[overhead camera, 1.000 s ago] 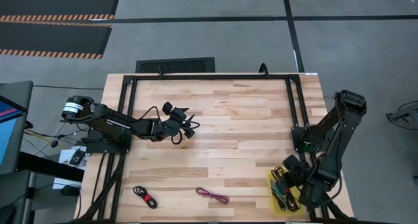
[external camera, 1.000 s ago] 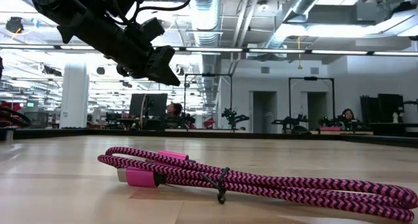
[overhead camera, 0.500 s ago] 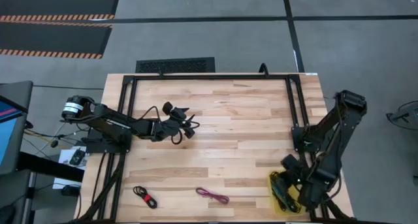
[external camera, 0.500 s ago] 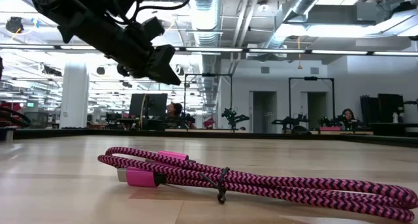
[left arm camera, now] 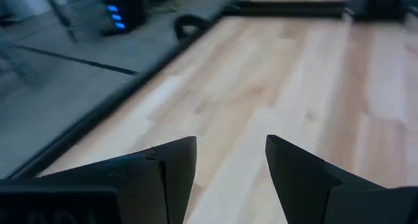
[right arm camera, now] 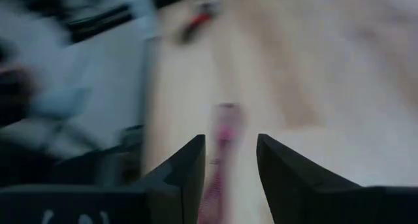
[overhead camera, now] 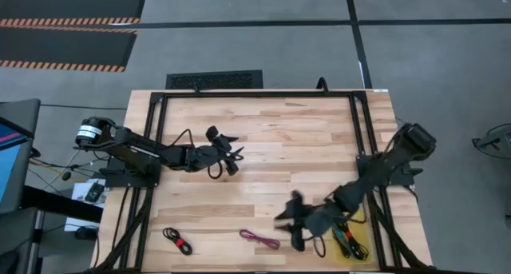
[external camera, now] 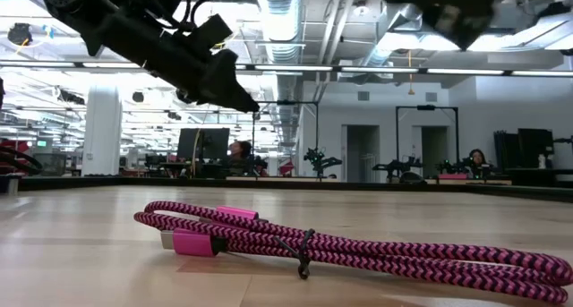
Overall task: Pick and place USB-C Cables
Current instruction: Put the pink cable charger into the yellow bin
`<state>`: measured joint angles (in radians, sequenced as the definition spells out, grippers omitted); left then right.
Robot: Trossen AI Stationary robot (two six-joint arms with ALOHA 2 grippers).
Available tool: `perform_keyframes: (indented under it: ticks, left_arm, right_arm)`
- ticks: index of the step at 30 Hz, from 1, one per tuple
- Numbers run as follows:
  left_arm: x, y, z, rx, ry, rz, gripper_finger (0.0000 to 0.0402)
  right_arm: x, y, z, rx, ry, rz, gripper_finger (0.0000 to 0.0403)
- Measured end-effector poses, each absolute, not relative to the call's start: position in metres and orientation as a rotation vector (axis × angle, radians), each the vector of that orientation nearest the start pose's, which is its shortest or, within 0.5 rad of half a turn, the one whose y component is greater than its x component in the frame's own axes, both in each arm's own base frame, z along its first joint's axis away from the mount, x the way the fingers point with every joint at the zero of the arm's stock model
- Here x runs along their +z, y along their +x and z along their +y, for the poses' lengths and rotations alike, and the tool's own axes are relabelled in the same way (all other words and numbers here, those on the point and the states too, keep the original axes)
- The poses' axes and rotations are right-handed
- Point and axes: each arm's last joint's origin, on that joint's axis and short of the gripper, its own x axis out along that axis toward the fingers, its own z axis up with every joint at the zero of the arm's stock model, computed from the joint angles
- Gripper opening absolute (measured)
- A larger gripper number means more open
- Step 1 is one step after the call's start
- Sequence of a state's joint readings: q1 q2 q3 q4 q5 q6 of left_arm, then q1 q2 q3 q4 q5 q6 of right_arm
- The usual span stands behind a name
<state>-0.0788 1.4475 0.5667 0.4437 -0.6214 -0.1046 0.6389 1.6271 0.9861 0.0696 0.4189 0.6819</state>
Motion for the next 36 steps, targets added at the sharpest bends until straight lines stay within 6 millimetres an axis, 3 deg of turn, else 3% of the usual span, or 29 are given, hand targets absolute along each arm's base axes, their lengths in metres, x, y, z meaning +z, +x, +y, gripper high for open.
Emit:
perform_keyframes:
  ticks: [4,9,13,25,29,31,36]
  left_arm:
    - [0.171,0.274,-0.011,0.308,0.087,0.462,0.0176]
    - [0.168,0.273,-0.026,-0.094,0.037,0.504,0.0176]
    - [0.169,0.272,-0.038,-0.2,0.076,0.491,0.0176]
    - [0.173,0.274,-0.032,0.149,0.155,0.445,0.0176]
    - [0.174,0.274,-0.029,0.245,0.178,0.434,0.0176]
    - [0.175,0.274,-0.026,0.287,0.175,0.427,0.0176]
    - [0.176,0.274,-0.02,0.359,0.113,0.403,0.0176]
  right_arm:
    - [0.196,0.308,0.197,0.2,0.38,0.571,0.0181]
    - [0.159,0.317,0.197,0.208,0.351,0.686,0.0207]
    - [0.141,0.325,0.205,0.262,0.325,0.746,0.0221]
    - [0.129,0.338,0.186,0.331,0.256,0.804,0.0209]
    - [0.126,0.353,0.181,0.335,0.205,0.795,0.0209]
    - [0.131,0.372,0.183,0.362,0.188,0.74,0.0209]
    - [0.122,0.39,0.187,0.402,0.156,0.85,0.0208]
